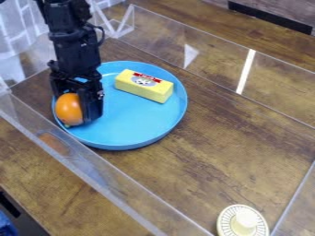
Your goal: Remove the orange ball from inside the blue tray and put it on the table
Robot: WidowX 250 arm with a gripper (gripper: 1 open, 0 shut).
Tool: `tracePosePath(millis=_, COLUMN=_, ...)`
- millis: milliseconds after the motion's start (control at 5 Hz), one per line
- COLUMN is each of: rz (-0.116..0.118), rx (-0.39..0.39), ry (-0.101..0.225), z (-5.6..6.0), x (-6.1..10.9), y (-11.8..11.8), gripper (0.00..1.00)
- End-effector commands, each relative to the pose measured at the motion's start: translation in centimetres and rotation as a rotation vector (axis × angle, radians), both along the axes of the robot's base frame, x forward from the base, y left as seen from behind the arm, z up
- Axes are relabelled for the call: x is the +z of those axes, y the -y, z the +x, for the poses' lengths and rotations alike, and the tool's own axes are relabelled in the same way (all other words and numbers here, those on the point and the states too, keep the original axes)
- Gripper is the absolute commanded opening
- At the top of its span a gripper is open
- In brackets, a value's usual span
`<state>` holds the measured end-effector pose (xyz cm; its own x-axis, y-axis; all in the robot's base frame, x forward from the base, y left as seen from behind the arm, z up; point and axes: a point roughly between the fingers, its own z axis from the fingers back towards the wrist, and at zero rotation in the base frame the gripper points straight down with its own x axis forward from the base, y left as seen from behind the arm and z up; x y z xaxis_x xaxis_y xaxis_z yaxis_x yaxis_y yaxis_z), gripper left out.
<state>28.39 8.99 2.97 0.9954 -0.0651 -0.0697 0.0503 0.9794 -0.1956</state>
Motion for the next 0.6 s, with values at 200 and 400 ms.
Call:
tracePosePath(millis=200, rz=0.030, rx=0.008, ry=0.068, z=1.0, x=3.0, y=-2.1, gripper=0.00)
tracePosePath(millis=400, rz=0.030, rx=-0.004, ry=0.072, z=1.0, x=3.4, y=-2.2, gripper=0.00)
